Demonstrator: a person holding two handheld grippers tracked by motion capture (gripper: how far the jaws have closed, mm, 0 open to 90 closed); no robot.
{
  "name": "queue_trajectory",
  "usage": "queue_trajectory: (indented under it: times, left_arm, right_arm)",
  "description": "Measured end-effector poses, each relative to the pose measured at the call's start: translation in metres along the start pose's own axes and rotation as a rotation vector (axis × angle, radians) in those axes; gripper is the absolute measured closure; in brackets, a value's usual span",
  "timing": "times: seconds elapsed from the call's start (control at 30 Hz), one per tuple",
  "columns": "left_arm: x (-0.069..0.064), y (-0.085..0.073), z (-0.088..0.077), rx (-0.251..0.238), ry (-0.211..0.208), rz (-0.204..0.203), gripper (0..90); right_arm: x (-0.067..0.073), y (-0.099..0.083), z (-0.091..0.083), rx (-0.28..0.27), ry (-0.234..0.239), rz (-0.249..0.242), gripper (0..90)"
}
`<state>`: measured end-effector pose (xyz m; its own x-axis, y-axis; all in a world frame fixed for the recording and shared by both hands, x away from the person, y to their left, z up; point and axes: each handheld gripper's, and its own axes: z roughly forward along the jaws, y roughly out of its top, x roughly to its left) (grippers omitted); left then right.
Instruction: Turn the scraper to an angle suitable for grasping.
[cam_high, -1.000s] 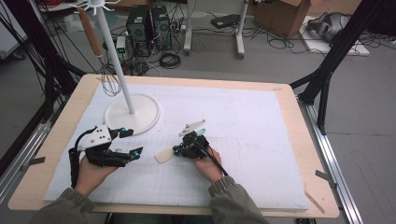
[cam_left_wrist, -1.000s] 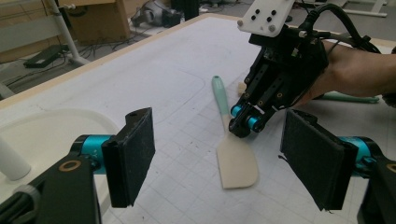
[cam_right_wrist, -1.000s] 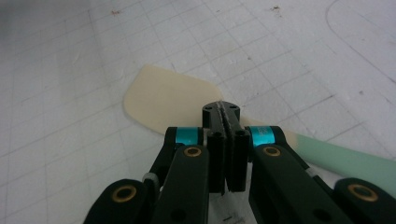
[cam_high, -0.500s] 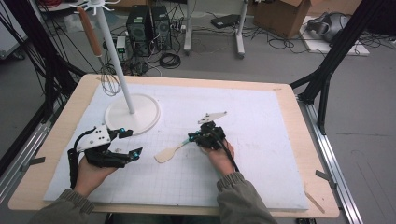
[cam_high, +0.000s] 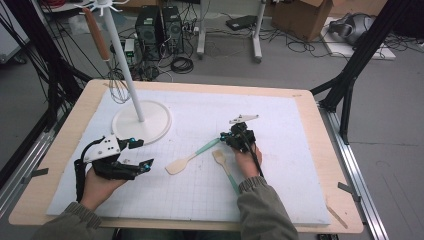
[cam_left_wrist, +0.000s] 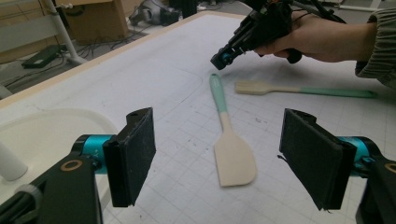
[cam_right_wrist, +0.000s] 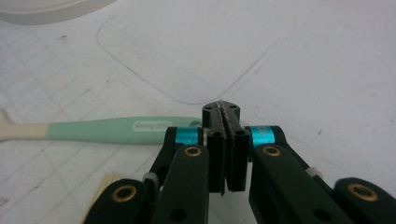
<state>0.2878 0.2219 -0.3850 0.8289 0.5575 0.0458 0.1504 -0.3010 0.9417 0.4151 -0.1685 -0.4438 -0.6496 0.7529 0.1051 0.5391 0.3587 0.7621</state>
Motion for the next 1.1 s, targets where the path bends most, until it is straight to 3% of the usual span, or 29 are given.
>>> queue_trajectory:
  times: [0.17,0.33,0.53,0.8,1.1]
  left_arm:
    - [0.000,0.000,0.000,0.000,0.001,0.000,27.2]
    - [0.001,-0.001,-0.001,0.000,0.003,-0.003,27.3]
    - [0.002,-0.001,-0.002,0.001,0.005,-0.002,27.3]
    - [0.003,-0.001,-0.003,0.003,0.010,-0.004,27.3]
    - [0.003,-0.002,-0.001,0.013,0.003,-0.010,27.5]
  right_arm:
    - [-0.003,0.001,0.007,-0.005,-0.020,-0.002,89.3]
    - [-0.002,0.001,0.012,0.002,-0.011,-0.020,89.3]
    - [0.007,0.004,0.014,0.017,0.042,-0.053,89.3]
    - [0.030,0.007,0.020,0.044,0.113,-0.109,89.3]
    - [0.047,0.008,0.024,0.056,0.186,-0.127,89.3]
